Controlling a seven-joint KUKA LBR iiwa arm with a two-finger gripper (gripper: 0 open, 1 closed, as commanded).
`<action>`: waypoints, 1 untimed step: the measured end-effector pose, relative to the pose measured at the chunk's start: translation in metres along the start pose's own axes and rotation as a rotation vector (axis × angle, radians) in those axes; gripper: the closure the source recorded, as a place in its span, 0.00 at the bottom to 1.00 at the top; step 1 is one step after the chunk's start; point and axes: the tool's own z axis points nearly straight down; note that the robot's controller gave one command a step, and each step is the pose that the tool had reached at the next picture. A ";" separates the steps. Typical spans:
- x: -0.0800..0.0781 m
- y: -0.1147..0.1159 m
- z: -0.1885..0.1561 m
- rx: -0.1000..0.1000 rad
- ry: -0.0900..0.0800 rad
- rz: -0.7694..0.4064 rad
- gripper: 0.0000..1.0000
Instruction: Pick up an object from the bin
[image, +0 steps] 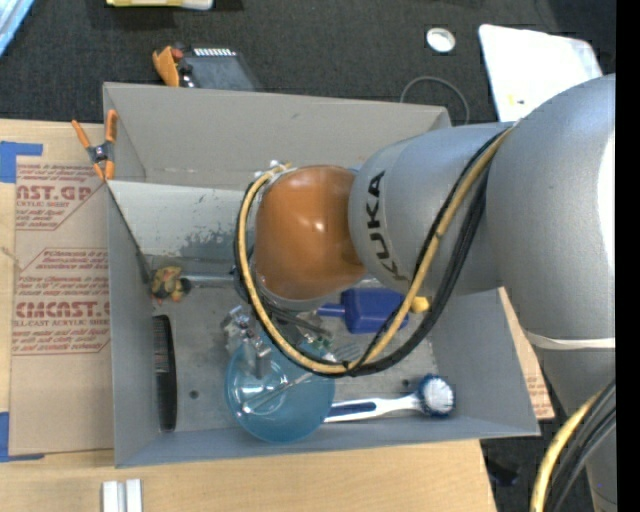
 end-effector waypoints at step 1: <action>-0.001 0.000 -0.017 0.000 -0.004 0.000 1.00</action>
Offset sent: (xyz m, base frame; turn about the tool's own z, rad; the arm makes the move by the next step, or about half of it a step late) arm 0.0009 0.0005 0.0485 0.0004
